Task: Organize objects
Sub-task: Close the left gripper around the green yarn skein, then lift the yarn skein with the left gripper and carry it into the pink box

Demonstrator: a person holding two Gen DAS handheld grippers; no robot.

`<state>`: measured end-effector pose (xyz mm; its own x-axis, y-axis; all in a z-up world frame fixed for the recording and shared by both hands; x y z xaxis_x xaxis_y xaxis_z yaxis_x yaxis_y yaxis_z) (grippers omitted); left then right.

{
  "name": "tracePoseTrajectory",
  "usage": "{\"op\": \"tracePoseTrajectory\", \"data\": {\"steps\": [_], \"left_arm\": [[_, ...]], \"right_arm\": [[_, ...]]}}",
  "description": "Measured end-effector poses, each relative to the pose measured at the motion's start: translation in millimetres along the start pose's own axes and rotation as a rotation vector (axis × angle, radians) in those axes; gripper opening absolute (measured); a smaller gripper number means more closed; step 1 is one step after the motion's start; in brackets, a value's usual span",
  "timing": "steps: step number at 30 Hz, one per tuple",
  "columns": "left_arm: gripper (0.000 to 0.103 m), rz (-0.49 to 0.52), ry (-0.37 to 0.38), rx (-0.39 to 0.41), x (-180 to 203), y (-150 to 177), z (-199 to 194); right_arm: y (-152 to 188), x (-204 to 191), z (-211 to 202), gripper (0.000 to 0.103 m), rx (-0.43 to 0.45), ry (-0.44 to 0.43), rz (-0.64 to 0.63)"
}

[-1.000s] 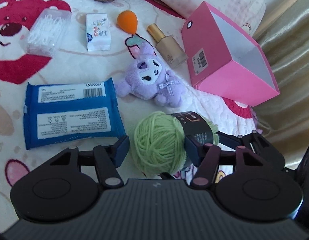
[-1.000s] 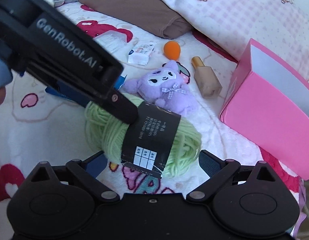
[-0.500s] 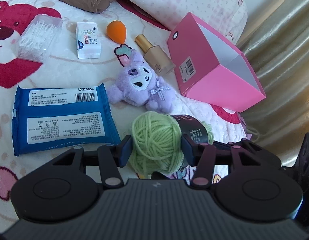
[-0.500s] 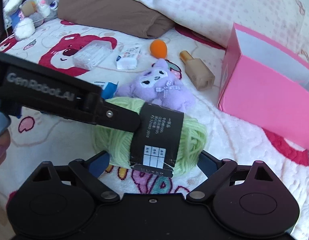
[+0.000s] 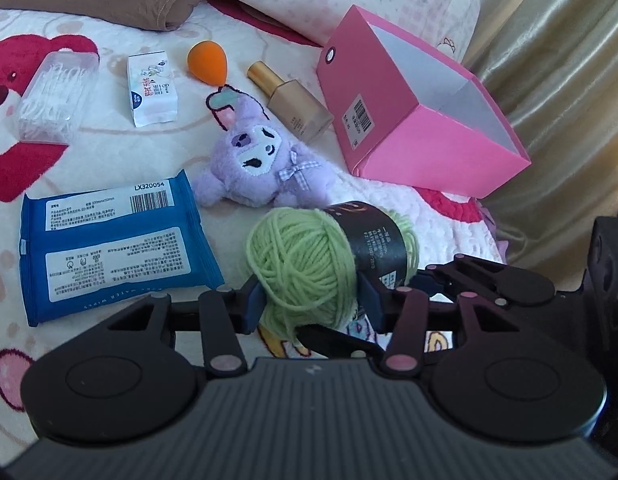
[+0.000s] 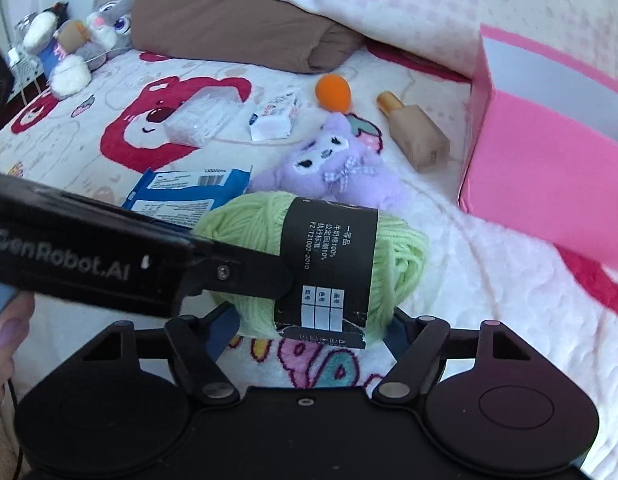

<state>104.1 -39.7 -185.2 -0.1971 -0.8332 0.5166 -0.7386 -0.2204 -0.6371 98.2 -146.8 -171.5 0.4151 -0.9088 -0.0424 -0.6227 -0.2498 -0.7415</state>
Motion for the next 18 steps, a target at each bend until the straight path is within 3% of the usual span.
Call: {"op": "tracePoseTrajectory", "data": {"steps": [4, 14, 18], "left_arm": [[0.048, -0.047, 0.042, -0.007, 15.4, -21.0, -13.3], [0.048, 0.075, 0.035, -0.006, 86.4, -83.0, -35.3], [0.048, 0.117, 0.045, 0.03, 119.6, -117.1, -44.6]], "right_arm": [[-23.4, 12.1, -28.3, 0.075, 0.044, -0.02, 0.021], [-82.6, 37.5, -89.7, 0.074, 0.165, 0.048, -0.031], [-119.0, 57.0, -115.2, 0.074, 0.213, 0.074, -0.058]]}}
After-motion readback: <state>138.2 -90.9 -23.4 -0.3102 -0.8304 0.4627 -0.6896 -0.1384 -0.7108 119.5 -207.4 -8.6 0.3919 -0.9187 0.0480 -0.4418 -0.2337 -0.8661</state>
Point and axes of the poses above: each gripper's, at about its wrist camera, not at the fingertips, and z roughly the way its jaws point, x to its right, y to its underside, the point moved 6 cm from there along z, roughly the way its jaws point, and after that the axes turned 10 degrees about x, right-handed, at the moved point
